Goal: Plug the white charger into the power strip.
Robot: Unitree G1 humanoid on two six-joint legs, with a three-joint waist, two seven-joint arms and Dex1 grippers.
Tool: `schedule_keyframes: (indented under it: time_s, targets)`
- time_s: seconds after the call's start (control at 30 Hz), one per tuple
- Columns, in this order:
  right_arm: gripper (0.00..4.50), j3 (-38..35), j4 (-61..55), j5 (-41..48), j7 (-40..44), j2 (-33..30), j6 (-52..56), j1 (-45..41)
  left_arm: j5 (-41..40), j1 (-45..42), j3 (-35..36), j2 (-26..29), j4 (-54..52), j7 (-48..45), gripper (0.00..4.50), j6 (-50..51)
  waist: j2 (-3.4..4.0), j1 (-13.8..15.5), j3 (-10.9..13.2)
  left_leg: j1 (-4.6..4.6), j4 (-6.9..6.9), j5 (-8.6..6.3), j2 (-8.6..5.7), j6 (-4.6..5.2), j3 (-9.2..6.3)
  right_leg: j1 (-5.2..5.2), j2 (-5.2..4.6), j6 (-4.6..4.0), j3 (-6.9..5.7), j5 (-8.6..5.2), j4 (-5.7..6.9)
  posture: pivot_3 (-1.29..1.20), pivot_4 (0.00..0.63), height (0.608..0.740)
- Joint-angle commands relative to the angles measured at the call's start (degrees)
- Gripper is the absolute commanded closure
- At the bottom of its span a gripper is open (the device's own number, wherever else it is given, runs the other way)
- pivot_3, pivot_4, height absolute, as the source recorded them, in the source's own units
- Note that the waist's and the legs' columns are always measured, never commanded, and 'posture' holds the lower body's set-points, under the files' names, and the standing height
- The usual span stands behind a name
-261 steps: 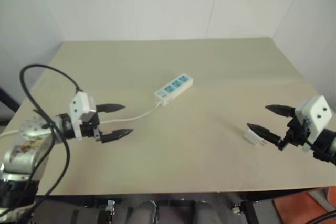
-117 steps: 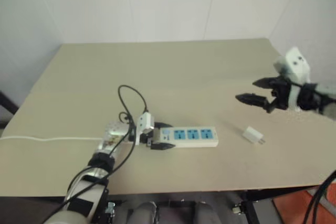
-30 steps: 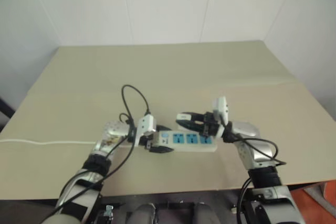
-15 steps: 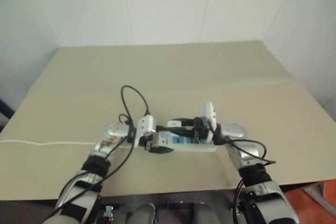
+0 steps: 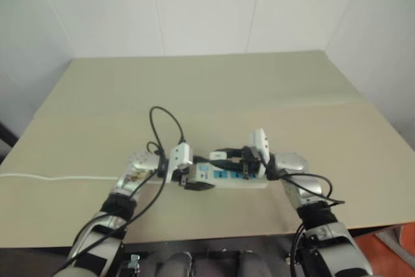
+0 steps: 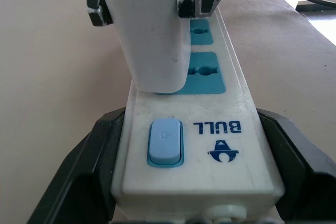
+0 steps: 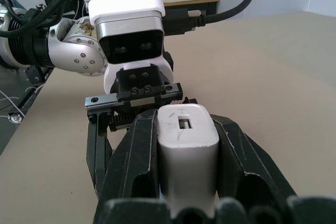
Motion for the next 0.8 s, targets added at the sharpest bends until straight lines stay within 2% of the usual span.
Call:
schedule_keyframes:
  time_s: [0.03,0.3,0.5,0.8]
  targets:
    - [3.35,-0.57,0.92,-0.86,0.24,-1.47,-1.49,0.49,2.05,2.05,-2.64,0.52,1.13,-0.91,1.20,1.20,0.00,0.00,0.00,0.00,0.00,0.00,0.00,0.00,0.00,0.00,0.00,0.00,0.00,0.00,-0.01,0.00,0.150,0.740]
    - [3.35,-0.09,6.05,-3.15,0.89,-4.14,-5.07,0.47,1.95,2.18,-2.64,0.63,0.85,-0.87,1.20,1.46,0.01,0.13,-0.02,0.05,0.00,-0.01,0.00,0.00,0.00,0.09,0.00,0.00,-0.01,0.00,-0.03,0.00,0.150,0.740]
    - [3.35,0.39,11.42,-4.50,1.57,-7.51,-6.94,0.92,1.70,2.35,-2.86,0.87,0.41,-0.49,1.20,1.70,-0.01,0.36,-0.03,0.76,-0.12,-0.13,0.02,0.06,-0.04,0.86,0.00,0.07,-0.06,-0.05,-0.28,0.00,0.150,0.740]
    - [3.35,1.92,14.94,-4.94,1.07,-8.06,-7.41,-1.08,1.49,2.31,-3.17,1.12,0.20,-0.29,1.20,1.83,-0.09,0.39,-0.15,1.16,-0.28,-0.13,0.03,0.06,-0.05,1.25,0.00,0.12,-0.05,-0.10,-0.37,0.00,0.150,0.740]
